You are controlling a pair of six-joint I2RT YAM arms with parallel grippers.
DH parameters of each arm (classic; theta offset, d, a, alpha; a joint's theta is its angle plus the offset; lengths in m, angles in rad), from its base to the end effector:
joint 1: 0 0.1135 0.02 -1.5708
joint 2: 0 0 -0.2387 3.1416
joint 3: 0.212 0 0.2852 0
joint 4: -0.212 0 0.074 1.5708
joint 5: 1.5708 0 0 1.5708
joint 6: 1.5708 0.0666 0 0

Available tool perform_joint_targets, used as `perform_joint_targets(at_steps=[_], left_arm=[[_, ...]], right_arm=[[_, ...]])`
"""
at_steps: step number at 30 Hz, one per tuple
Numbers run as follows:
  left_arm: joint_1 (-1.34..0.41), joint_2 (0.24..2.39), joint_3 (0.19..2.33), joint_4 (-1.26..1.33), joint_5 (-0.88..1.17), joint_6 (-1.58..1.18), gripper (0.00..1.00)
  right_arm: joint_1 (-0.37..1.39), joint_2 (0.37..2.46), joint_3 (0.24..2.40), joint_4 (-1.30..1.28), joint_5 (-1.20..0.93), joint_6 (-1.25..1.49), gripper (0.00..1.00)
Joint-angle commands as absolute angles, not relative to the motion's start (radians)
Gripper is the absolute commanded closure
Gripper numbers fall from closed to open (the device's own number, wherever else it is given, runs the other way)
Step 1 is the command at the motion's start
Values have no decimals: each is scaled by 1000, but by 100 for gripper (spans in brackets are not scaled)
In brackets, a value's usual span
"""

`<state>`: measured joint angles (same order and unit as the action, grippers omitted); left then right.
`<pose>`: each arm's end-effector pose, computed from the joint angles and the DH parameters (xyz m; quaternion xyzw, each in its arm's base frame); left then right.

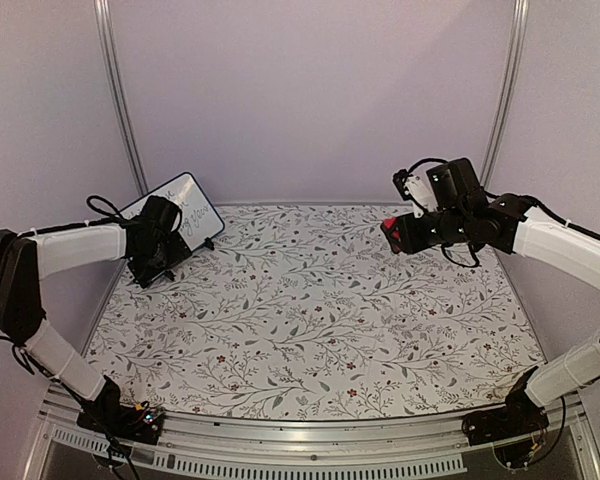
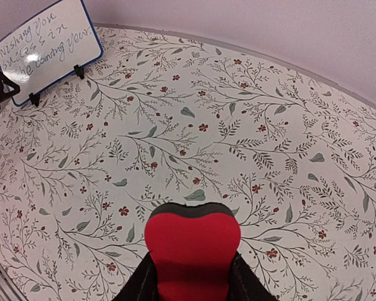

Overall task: Erase the whiteboard
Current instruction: Move the whiteboard to the center of the board.

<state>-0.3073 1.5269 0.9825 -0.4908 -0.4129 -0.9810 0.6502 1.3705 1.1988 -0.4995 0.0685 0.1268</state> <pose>0.3398 -0.0798 0.1428 -0.3632 0.8729 0.0025 0.3258 0.2952 0.2188 0.2716 -0.2185 0.8732 0.1361 0.4138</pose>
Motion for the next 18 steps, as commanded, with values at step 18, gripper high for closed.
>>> perform_joint_targets(at_steps=[18], left_arm=[[-266,1745,1082,-452,-552,-1078,7]], right_arm=[[660,1330,1137,-446,-39,184,65]])
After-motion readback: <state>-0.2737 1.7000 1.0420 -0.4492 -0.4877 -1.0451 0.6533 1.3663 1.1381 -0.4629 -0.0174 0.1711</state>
